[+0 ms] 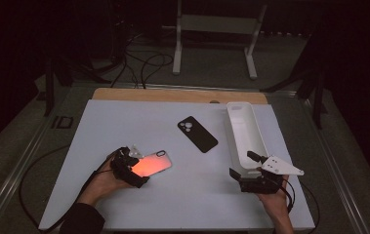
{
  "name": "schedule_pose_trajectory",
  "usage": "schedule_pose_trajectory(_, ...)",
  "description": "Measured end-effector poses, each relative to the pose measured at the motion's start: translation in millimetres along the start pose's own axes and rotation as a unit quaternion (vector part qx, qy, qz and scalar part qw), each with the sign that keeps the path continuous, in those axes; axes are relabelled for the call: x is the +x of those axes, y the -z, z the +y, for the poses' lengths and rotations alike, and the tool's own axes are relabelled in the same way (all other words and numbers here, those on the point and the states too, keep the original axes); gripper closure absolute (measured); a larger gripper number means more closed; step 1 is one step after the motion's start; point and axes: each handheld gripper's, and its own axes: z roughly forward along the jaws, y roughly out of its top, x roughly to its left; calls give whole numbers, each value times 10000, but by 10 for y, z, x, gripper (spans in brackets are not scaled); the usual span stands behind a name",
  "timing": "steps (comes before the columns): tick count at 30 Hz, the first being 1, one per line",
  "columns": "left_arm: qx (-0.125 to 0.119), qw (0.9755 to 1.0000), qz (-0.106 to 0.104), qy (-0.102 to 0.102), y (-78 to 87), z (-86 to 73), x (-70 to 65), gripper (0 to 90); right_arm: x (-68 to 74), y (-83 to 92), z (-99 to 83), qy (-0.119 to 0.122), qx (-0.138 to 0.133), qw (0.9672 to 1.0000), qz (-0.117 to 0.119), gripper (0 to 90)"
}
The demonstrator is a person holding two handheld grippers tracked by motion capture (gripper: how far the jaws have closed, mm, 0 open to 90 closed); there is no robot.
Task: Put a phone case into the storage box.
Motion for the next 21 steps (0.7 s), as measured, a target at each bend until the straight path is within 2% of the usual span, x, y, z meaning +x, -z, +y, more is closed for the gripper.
schedule_pose_trajectory(4, 81, 10000, -20, -1, 23, 4, -5, 130, -1, 4, 1, -12, 4, 10000, 1, 72)
schedule_pose_trajectory(8, 62, 10000, 31, 51, 33, -2, -25, 157, 10, 1, 6, -14, 19, 10000, 18, 73)
schedule_pose_trajectory(15, -216, 9993, 43, 315, 46, -51, -29, 171, 10, -19, 0, -26, 53, 10000, 23, 73)
schedule_pose_trajectory(16, -345, 9982, -38, 481, 59, -71, -6, 171, 10, -19, 0, -33, 64, 10000, 18, 73)
schedule_pose_trajectory(17, -392, 9978, -60, 537, 65, -78, -3, 172, 10, -22, 1, -43, 65, 10000, 20, 73)
schedule_pose_trajectory(21, -543, 9968, 18, 584, 106, -91, -17, 173, 5, -28, -1, -34, 94, 9999, -2, 73)
